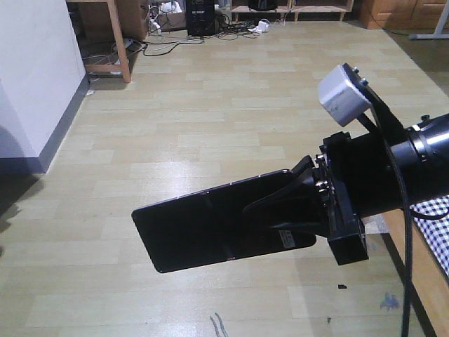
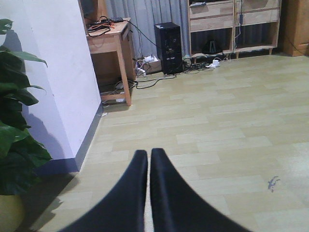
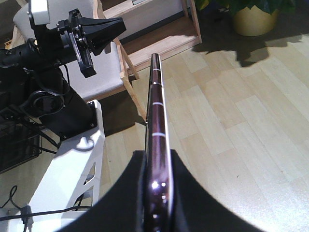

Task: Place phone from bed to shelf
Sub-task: 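Drive away from the bed holding the phone in the right gripper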

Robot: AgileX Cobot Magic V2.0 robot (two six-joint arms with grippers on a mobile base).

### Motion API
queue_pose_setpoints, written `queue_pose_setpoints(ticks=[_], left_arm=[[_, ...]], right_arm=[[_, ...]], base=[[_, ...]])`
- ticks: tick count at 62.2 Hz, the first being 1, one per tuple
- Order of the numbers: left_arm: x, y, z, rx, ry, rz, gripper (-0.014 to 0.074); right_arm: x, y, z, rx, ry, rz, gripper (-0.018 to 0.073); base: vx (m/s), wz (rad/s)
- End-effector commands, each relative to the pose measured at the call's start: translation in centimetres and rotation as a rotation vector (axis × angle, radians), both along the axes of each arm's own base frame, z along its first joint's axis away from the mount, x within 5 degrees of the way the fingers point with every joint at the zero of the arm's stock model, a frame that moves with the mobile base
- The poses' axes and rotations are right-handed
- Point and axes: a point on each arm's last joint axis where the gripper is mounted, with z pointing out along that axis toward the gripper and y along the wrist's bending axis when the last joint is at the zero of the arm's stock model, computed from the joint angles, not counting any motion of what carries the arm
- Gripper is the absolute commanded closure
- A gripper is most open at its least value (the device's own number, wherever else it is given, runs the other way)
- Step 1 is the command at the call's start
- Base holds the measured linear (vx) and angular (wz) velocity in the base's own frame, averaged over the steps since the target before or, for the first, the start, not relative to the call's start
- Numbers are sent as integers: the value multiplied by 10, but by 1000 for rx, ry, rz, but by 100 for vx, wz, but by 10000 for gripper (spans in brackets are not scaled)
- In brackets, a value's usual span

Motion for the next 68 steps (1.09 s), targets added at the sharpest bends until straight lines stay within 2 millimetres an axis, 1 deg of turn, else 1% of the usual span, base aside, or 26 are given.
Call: queue_pose_setpoints(ticks=[1, 33, 68], left_arm=[[-1, 0, 15, -11, -108, -2, 595], [-1, 0, 15, -11, -108, -2, 595], [-1, 0, 15, -11, -108, -2, 595]], right_arm=[[-12, 2, 19, 89, -5, 53, 561], [-12, 2, 19, 89, -5, 53, 561], [-12, 2, 19, 89, -5, 53, 561]], base=[[9, 2], [14, 5], [23, -4]])
